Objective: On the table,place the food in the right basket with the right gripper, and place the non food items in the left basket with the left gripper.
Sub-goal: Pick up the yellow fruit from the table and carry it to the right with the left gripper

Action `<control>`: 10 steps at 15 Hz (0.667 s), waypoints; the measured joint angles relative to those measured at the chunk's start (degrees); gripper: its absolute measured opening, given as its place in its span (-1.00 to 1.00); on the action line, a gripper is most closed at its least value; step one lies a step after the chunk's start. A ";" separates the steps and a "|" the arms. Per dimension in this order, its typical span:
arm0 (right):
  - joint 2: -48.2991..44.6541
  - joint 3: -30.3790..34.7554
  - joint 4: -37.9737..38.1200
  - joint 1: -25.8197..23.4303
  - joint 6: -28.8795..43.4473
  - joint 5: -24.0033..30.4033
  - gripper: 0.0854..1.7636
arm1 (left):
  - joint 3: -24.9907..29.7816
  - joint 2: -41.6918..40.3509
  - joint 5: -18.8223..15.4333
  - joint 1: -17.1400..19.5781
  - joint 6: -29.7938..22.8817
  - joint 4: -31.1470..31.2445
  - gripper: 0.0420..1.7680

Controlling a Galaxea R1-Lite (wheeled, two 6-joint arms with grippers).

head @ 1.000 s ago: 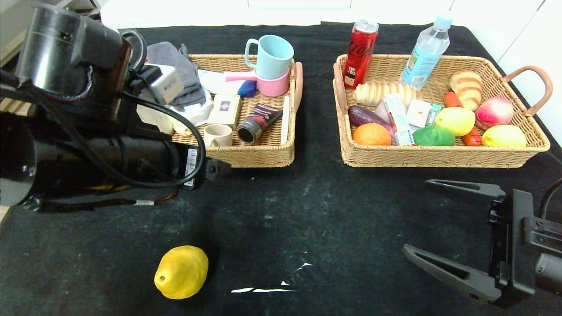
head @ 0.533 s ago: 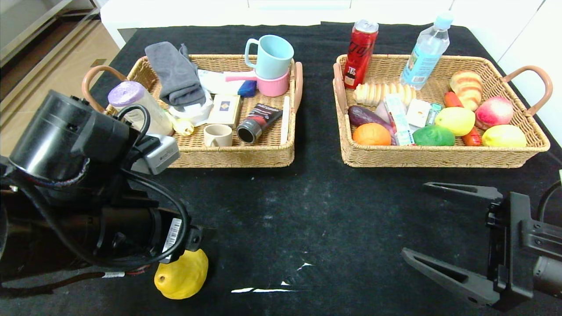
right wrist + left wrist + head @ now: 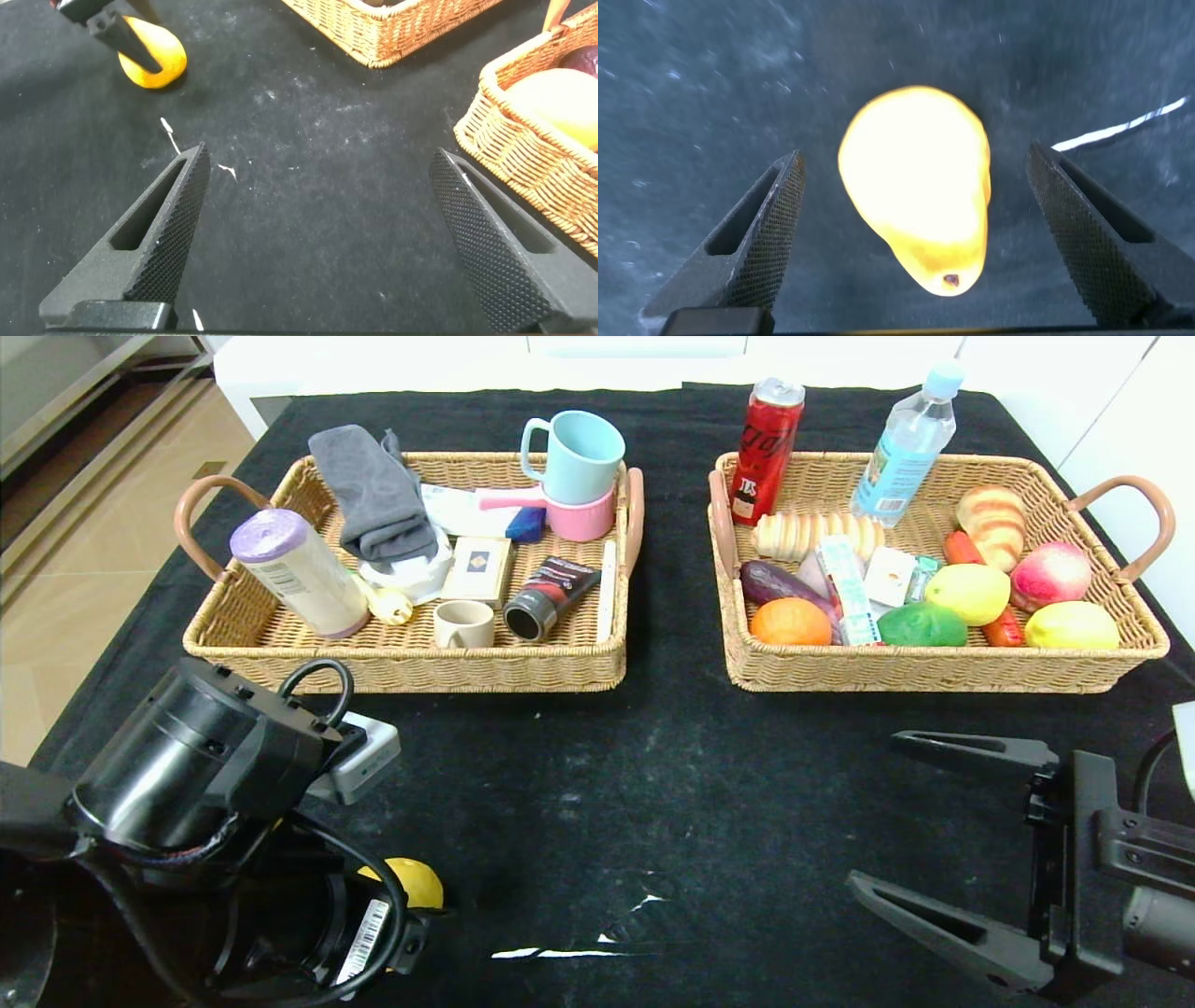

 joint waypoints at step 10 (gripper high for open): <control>0.24 0.09 -0.04 0.22 0.00 -0.66 0.94 | 2.67 2.80 0.13 -0.22 -2.39 -0.71 0.94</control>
